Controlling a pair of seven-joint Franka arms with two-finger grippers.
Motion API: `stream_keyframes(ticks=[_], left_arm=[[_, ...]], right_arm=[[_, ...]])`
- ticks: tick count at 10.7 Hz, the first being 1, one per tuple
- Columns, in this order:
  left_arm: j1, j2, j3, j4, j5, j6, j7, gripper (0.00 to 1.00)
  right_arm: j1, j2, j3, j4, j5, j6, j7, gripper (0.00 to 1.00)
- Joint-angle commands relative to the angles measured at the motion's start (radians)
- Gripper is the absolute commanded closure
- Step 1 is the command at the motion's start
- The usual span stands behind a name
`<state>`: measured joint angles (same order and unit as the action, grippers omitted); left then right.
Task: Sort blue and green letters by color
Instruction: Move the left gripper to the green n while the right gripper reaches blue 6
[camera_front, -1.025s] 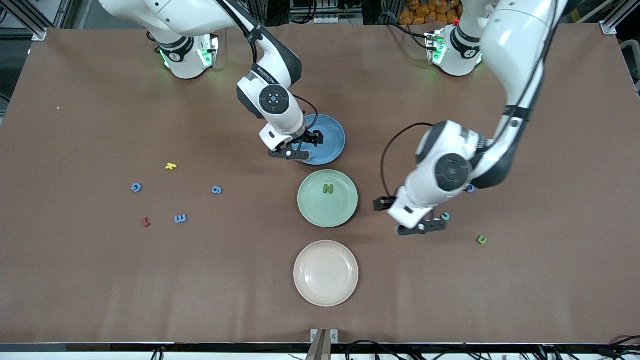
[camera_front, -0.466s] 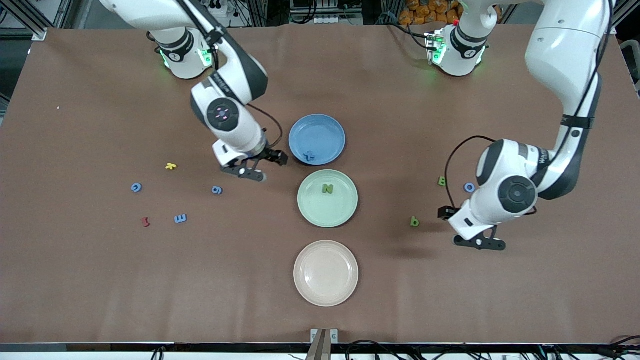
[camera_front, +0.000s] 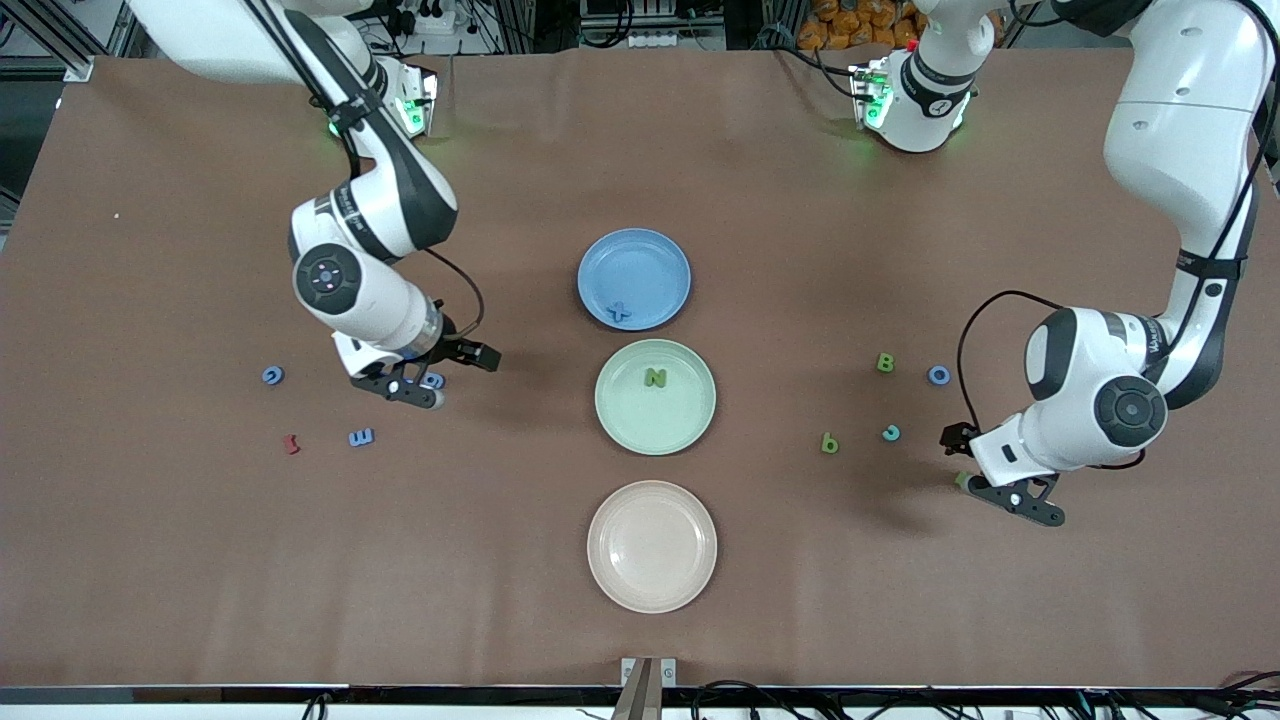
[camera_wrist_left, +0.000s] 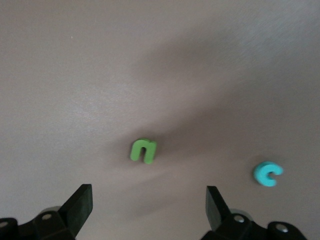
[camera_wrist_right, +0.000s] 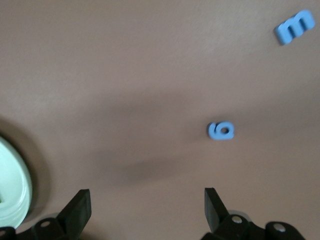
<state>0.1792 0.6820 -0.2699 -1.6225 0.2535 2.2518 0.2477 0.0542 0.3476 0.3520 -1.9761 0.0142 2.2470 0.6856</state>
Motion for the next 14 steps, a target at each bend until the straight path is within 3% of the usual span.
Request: stream_keyframes(ticks=[1,6,8,10,13,14], left_arm=[[0.010,0.016,-0.012,-0.036,0.024,0.087,0.041,0.12],[0.011,0.070,-0.011,-0.027,0.081,0.157,0.110,0.18],[0.013,0.079,-0.011,-0.023,0.081,0.166,0.136,0.18],[0.026,0.097,-0.011,-0.020,0.081,0.189,0.150,0.37],[0.028,0.106,-0.011,-0.020,0.081,0.198,0.151,0.43],[0.029,0.106,-0.011,-0.020,0.081,0.200,0.153,0.54]], right_arm=[[-0.072,-0.026,0.015,-0.111,-0.016,0.133,-0.075,0.00],[-0.158,0.008,0.007,-0.184,-0.170,0.183,-0.144,0.00],[-0.159,0.037,0.001,-0.182,-0.175,0.204,-0.143,0.00],[-0.155,0.054,-0.002,-0.182,-0.189,0.230,-0.140,0.00],[-0.154,0.092,-0.004,-0.182,-0.197,0.281,-0.132,0.00],[-0.151,0.097,-0.005,-0.182,-0.197,0.287,-0.132,0.00]])
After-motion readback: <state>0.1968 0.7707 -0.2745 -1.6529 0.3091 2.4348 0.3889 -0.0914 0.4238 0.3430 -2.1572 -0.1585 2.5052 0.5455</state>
